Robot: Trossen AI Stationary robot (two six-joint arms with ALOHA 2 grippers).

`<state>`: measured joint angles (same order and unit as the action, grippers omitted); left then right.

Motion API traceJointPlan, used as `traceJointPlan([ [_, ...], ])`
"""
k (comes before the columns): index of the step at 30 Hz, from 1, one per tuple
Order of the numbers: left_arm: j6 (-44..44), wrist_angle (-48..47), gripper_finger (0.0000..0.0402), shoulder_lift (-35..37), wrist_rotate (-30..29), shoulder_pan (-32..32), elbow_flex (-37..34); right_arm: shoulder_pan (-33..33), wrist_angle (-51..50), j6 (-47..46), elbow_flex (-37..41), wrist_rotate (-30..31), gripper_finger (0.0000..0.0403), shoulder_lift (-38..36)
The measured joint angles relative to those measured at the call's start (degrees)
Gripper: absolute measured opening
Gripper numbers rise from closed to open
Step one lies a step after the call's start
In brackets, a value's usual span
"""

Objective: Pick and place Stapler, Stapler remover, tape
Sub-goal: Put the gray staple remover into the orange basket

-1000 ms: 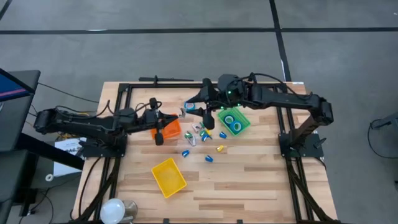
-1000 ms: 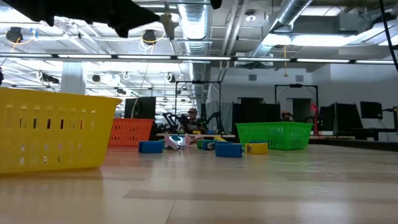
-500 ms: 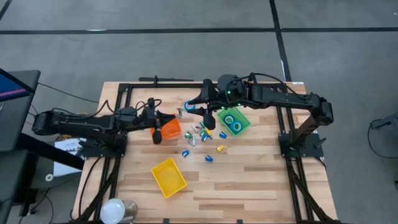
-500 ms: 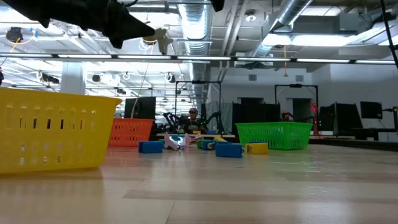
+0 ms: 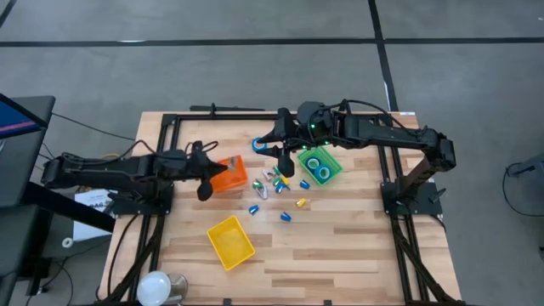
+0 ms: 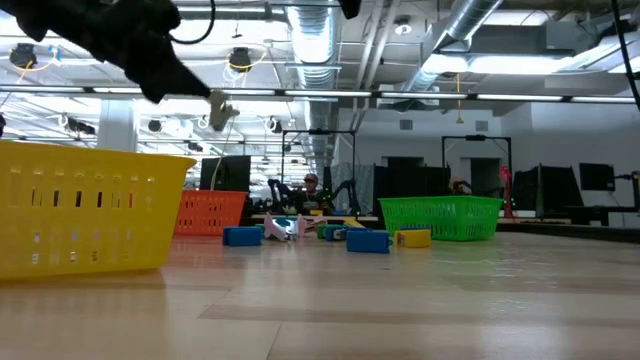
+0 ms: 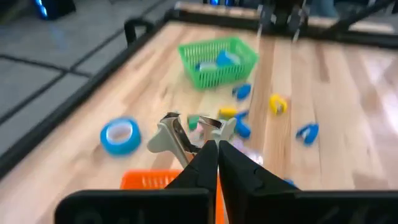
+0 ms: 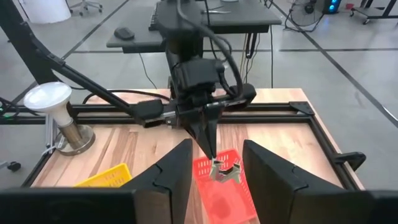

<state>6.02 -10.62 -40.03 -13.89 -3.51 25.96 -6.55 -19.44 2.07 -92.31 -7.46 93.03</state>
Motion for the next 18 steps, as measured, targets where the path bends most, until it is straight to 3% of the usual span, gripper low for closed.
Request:
traceJointPlan([
  [6,0.3,-4.3,0.0002,-2.4,0.0,0.0,0.0,0.0,-0.2,0.0,0.0,0.0,0.0134,0.0],
  [18,0.5,-3.8,0.0012,-5.7,-0.4,0.0,0.0,0.0,-0.2,0.0,0.0,0.0,0.0128,0.0],
])
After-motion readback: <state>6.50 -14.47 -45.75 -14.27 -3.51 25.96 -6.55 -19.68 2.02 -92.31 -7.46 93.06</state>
